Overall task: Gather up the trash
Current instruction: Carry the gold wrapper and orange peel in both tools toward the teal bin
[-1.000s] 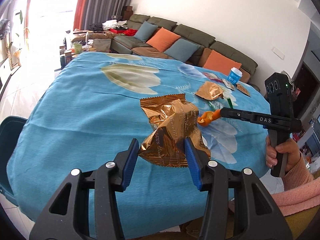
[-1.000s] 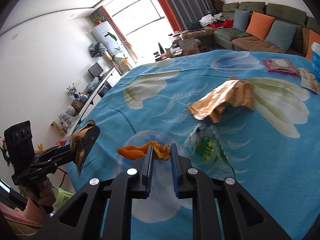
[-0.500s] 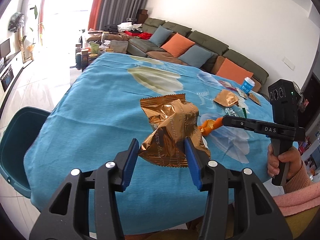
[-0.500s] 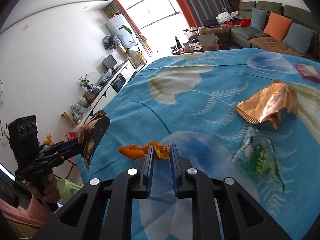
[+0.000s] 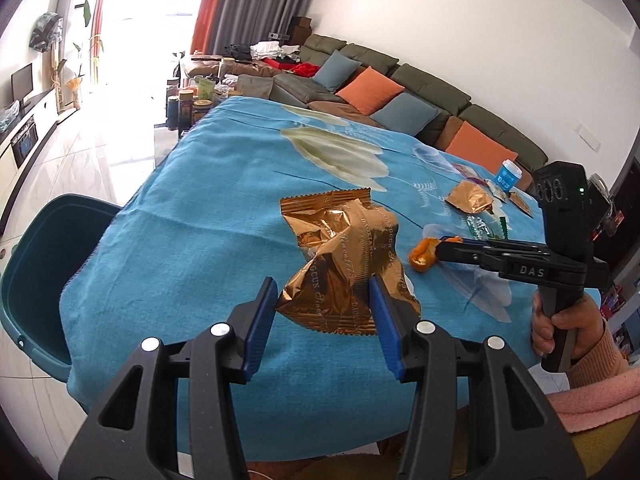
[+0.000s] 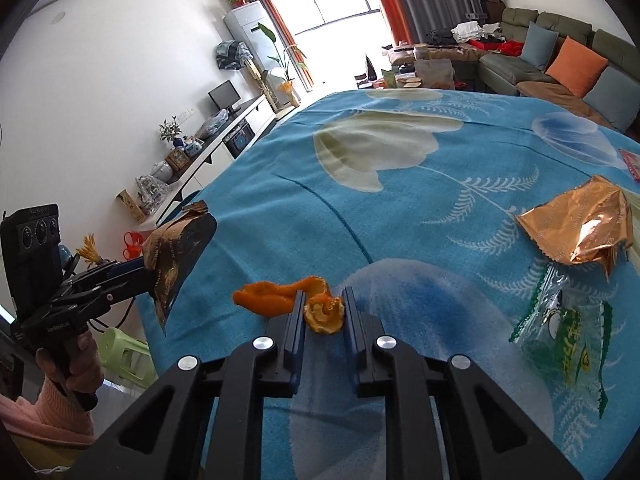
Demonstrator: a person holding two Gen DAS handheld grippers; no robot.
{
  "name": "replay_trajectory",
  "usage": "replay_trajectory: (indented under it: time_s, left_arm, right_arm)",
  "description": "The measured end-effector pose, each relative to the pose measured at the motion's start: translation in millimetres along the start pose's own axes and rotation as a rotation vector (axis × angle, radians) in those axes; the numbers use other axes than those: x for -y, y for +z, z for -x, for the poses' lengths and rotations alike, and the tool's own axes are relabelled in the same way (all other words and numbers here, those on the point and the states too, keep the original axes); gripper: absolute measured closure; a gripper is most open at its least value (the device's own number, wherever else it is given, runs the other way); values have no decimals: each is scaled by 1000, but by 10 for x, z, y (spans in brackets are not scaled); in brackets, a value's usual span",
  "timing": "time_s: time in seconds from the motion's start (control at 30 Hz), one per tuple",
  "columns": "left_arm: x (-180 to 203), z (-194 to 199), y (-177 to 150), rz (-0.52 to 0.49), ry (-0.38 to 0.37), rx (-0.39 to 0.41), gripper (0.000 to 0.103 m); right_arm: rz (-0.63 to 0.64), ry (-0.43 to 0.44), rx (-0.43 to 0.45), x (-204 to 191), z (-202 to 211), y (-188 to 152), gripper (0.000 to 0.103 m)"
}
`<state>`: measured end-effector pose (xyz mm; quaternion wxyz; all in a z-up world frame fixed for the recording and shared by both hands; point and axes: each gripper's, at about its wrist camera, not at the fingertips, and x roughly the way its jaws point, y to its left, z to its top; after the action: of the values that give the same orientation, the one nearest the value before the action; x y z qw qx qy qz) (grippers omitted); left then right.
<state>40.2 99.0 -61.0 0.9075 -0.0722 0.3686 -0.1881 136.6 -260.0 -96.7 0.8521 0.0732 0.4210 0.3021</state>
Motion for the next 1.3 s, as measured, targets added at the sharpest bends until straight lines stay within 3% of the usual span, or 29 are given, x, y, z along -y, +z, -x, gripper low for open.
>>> replay_trajectory:
  time_s: [0.4,1.3]
  left_arm:
    - [-117,174,11,6,57,40,56]
    - [-480,556,-7,58,144,98,56]
  right_arm:
    - [18,83,61,-249,58,201,88]
    - [73,166,44,-684,-324,443,88]
